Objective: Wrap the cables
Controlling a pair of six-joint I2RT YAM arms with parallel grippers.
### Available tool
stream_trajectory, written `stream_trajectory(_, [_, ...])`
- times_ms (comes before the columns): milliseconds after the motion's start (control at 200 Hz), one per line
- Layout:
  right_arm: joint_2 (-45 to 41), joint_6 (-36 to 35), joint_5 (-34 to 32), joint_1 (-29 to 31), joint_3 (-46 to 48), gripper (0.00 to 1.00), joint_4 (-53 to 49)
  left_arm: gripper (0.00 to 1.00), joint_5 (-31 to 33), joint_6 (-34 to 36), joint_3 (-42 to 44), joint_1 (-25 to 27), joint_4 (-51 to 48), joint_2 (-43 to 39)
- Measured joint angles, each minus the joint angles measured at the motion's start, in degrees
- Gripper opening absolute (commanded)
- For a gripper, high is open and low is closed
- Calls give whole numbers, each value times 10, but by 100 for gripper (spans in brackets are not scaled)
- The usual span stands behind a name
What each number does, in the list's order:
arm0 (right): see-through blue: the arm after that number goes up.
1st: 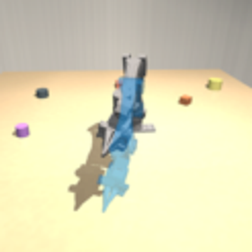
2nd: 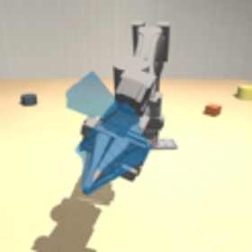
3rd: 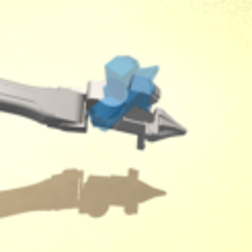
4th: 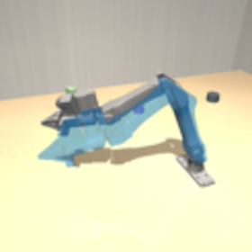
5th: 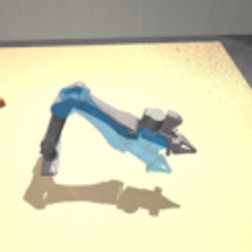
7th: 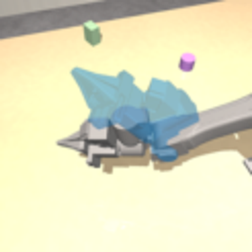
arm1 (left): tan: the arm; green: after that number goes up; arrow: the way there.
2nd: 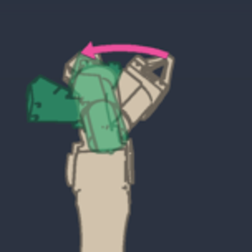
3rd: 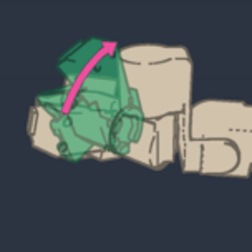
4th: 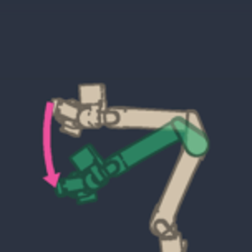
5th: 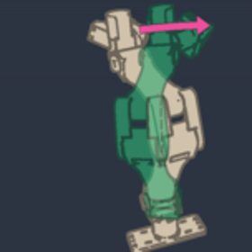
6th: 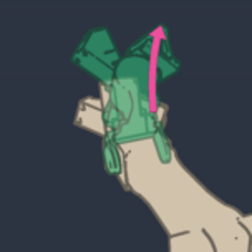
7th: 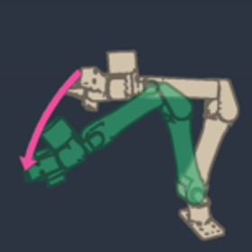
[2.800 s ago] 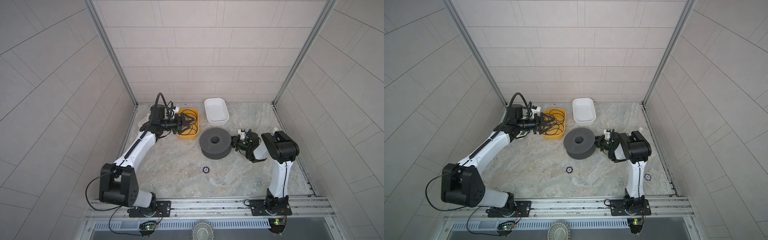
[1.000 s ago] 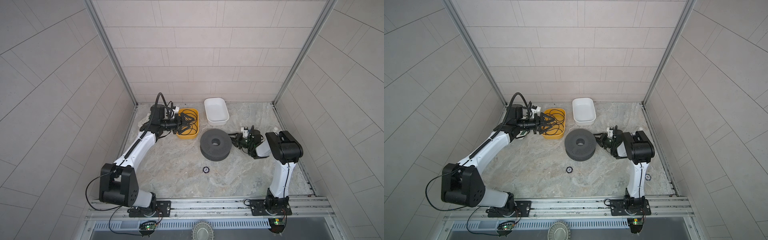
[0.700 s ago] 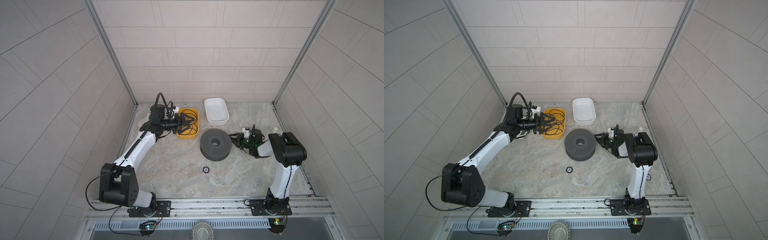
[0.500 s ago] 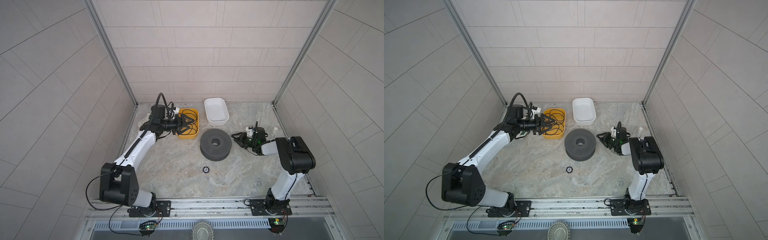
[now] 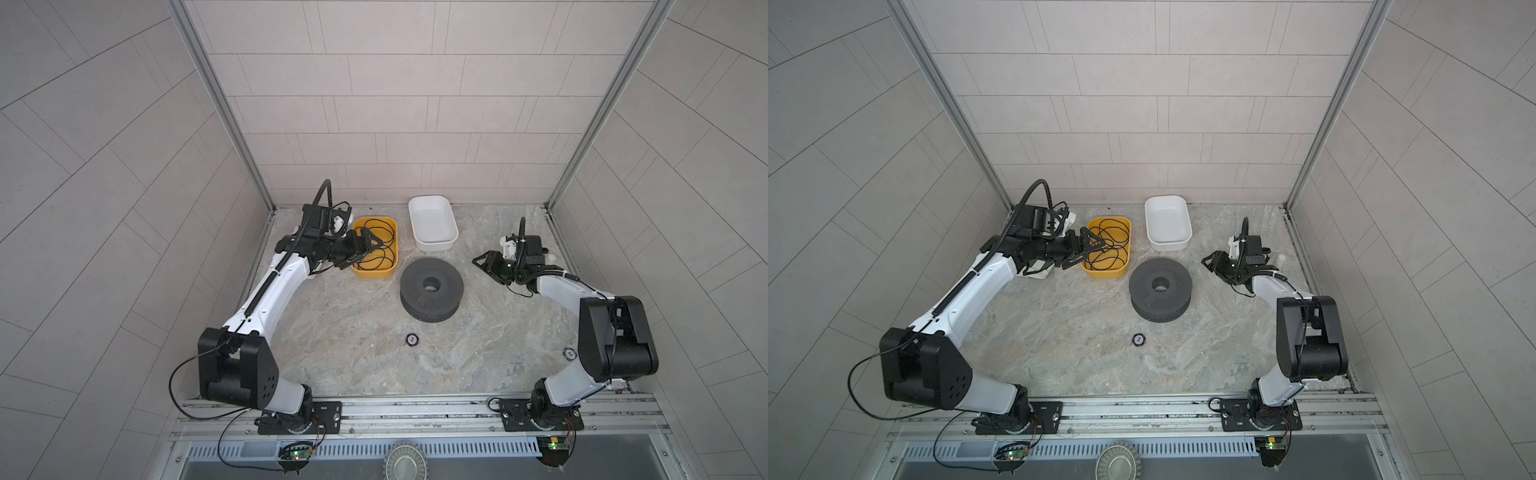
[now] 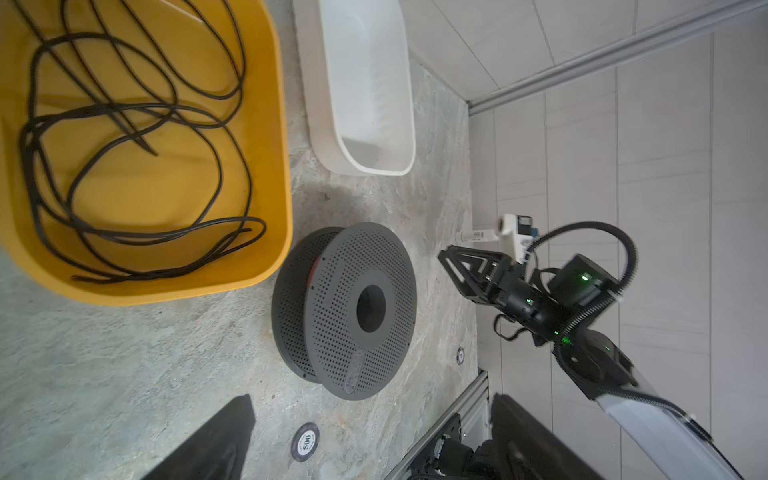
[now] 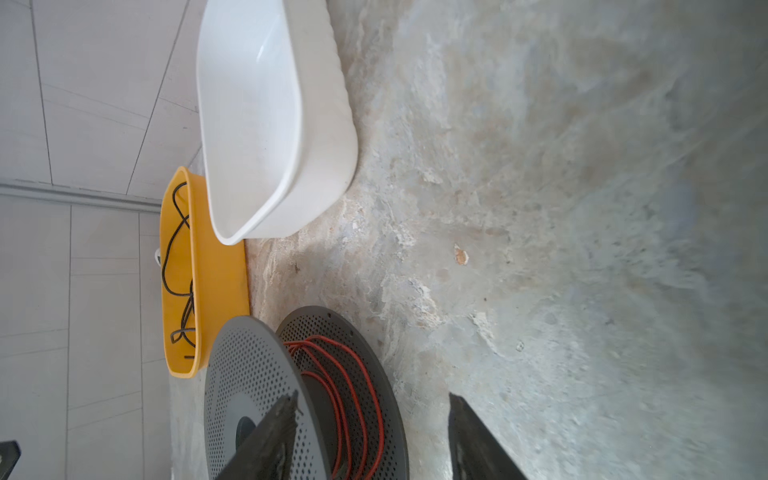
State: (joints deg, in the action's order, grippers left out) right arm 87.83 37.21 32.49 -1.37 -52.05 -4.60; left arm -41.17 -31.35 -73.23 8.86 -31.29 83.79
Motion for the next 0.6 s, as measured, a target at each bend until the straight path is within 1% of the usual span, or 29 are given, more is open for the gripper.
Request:
stream_trajectory(80, [-29,-36,-31,-2,-19,62,-41,100,31,11,0,-5,-5,0])
stream_trajectory(205, [-57,-79,-99,-3,-37,70,-88,100,71,30,3,-20,-5,0])
stream_trajectory(395, [-80,-115,-202,-3,-26,74,-112,100,136,64,40,-47,14,0])
stream_trajectory(440, [-85,-117,-226,-3,-17,78,-111,100,156,76,55,-53,22,0])
stream_trajectory(455, [-88,-118,-236,-3,-13,85,-109,100,164,80,60,-55,25,0])
stream_trajectory(475, [-91,-119,-245,-3,-8,88,-106,100,173,85,66,-56,28,0])
stream_trajectory(485, [-93,-120,-251,-3,-5,96,-105,100,179,88,70,-57,32,-1])
stream_trajectory(495, [-96,-117,-256,-3,-1,98,-101,100,185,91,74,-58,35,-1])
stream_trajectory(600, [-125,-131,-308,-3,42,99,-74,100,244,120,118,-67,76,-12])
